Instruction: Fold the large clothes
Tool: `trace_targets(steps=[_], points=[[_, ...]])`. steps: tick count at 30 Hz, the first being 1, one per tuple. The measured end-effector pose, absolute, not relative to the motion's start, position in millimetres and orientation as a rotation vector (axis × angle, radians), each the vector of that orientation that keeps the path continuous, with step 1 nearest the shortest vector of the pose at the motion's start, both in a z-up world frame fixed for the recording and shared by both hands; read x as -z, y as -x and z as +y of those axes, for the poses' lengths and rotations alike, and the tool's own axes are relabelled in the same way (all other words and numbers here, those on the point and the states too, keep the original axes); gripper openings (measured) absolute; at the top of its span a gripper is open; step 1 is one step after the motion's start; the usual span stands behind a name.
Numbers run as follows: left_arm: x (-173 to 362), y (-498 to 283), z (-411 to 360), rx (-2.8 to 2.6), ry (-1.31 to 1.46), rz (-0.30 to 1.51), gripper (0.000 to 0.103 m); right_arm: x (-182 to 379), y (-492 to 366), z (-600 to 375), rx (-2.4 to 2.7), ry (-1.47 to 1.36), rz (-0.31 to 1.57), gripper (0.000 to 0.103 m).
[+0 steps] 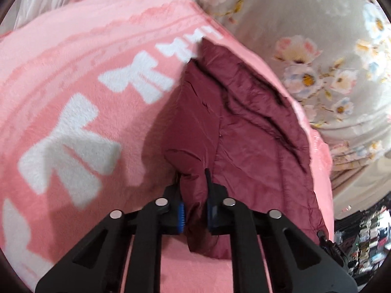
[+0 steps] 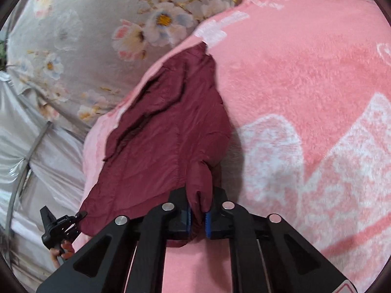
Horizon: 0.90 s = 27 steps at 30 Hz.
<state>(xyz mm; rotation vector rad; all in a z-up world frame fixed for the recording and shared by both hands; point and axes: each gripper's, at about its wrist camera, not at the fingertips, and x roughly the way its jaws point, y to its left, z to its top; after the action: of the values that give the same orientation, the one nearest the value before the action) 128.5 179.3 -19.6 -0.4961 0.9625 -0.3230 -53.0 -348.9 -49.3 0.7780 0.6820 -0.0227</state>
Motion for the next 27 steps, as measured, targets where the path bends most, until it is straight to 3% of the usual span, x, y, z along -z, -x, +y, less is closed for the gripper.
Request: trace_targets(steps=[9, 14, 20, 27], points=[[-75.2, -15.0, 231.7, 0.457, 0.528, 0.840, 0.005, -48.1, 192.6, -328.0, -0.132, -0.531, 0.534, 0.005], [-137.8, 13.9, 236.1, 0.491, 0.507, 0.682, 0.006, -113.3, 235.0, -327.8, -0.143, -0.511, 0.346, 0.005], [-132.9, -89.1, 190.7, 0.400, 0.402, 0.705, 0.007, -116.2, 140.1, -355.5, -0.048, -0.539, 0.316, 0.004], [-58.2, -225.4, 132.7, 0.240, 0.229, 0.864, 0.007, -42.0, -13.0, -400.4, 0.101, -0.663, 0.512, 0.004]])
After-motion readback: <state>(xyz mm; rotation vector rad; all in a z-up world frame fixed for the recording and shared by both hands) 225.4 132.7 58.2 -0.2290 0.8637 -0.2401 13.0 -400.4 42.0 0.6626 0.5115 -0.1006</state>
